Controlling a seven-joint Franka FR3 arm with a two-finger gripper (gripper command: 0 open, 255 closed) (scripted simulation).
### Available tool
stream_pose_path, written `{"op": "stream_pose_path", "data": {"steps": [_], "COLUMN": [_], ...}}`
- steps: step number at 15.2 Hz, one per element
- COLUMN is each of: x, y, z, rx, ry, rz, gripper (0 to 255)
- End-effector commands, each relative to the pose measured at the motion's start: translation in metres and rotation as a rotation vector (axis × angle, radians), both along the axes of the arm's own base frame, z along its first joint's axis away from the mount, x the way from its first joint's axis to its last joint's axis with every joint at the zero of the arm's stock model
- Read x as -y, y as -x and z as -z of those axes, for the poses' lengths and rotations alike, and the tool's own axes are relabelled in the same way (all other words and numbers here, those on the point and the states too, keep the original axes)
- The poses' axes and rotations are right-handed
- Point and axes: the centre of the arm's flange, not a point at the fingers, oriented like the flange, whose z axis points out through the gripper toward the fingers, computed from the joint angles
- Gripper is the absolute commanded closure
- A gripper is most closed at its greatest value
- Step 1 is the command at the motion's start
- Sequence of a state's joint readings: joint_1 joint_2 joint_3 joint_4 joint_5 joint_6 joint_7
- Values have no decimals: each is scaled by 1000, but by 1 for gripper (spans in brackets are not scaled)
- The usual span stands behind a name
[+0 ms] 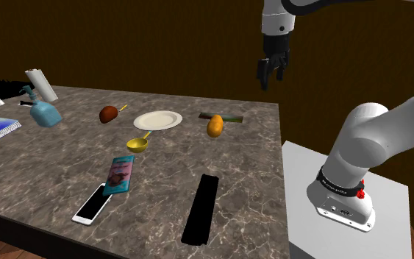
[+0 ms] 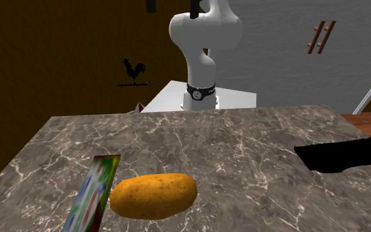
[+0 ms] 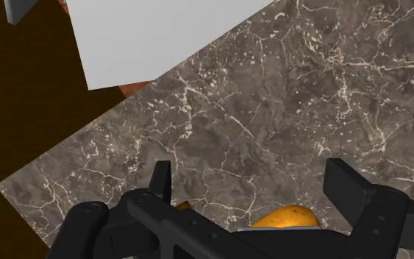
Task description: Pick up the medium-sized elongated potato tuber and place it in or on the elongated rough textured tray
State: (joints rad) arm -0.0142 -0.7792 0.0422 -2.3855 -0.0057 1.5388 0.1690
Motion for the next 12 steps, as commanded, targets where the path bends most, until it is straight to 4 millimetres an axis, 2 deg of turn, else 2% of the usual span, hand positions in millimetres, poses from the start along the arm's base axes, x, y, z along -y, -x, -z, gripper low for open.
{"op": "stream_pose_path", "data": {"steps": [1,7,12], "x": [0,-25,-36], "y": [0,-56,-106], "z": [0,50,91], "rx": [0,11,21], "ry": [0,21,38], "rz": [0,192,351], "gripper": [0,0,0]}}
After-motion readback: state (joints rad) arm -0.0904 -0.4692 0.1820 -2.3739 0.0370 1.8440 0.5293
